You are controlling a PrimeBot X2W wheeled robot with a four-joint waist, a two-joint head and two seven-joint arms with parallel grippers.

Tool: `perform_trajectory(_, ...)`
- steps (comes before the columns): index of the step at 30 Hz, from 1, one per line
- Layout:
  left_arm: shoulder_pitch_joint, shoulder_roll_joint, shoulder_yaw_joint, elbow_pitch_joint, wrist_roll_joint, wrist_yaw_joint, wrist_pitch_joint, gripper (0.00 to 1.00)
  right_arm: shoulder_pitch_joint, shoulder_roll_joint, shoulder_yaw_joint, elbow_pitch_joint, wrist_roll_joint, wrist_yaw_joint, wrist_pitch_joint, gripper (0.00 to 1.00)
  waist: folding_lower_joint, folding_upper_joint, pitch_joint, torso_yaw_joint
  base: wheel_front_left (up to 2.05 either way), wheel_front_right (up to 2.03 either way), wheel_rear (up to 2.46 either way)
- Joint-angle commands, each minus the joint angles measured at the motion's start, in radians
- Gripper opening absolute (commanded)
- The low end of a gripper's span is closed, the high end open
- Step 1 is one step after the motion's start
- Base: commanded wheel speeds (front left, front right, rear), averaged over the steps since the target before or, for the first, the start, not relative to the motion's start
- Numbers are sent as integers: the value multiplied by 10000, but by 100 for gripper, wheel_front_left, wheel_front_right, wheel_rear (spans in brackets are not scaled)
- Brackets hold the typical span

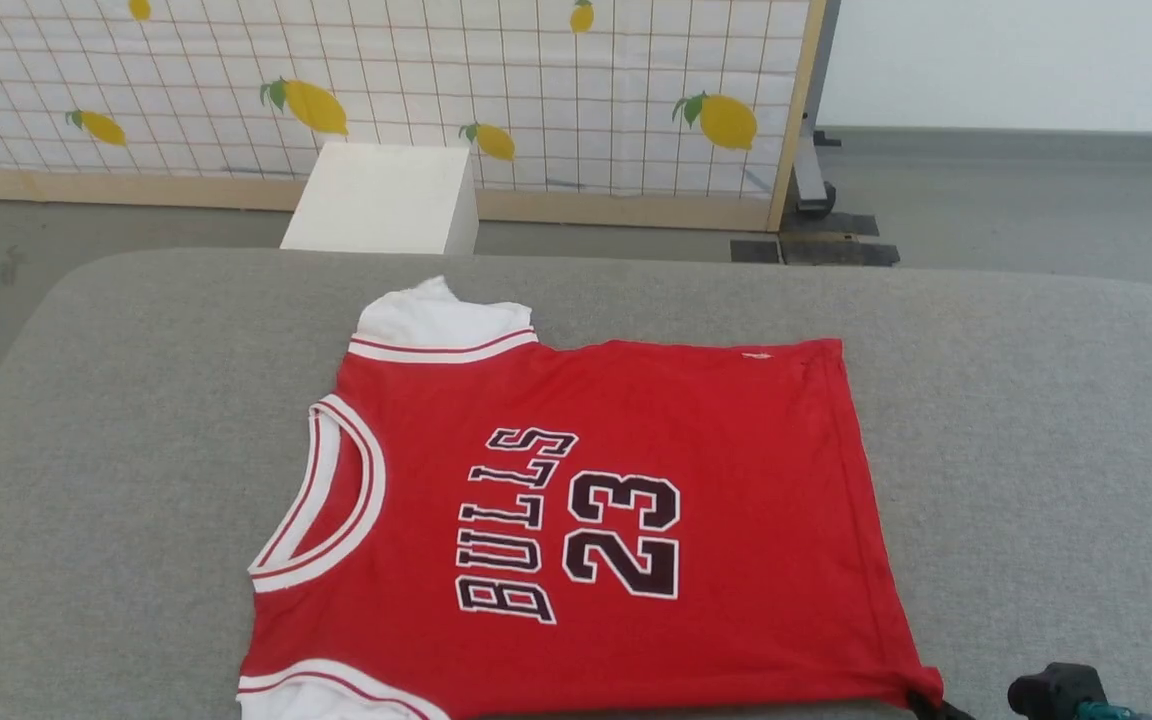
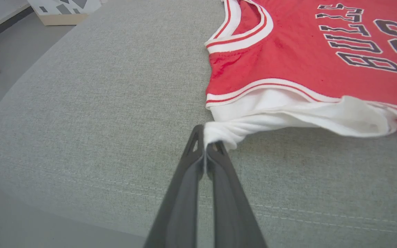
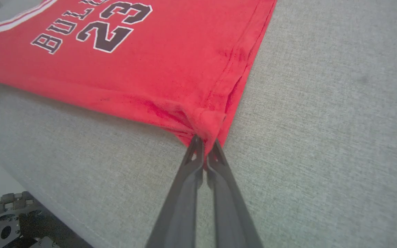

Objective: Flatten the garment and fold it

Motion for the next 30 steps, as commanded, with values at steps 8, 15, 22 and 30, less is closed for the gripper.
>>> perform_trajectory(8,-435,266,-26,52,158,223,-145,0,636,433,-1087,-1433,-882,-17,768,0,1,0,415,-45,0,0,0)
perform_trajectory(15,-1693,674,-287,-222,392,45,-191,0,440,755,-1705,-2180,-1306,-17,1109,0,1,0,782,-122,0,0,0)
perform_trajectory(22,-3754,1048,-804,50,674,-266,-220,0,-208,989,-1959,-2506,-1505,-17,1259,0,1,0,1450,-215,0,0,0)
perform_trajectory(30,-5918,1232,-1164,1362,830,-399,-304,0,-1234,1050,-1855,-2232,-1494,-17,1457,0,1,0,2318,-374,0,0,0)
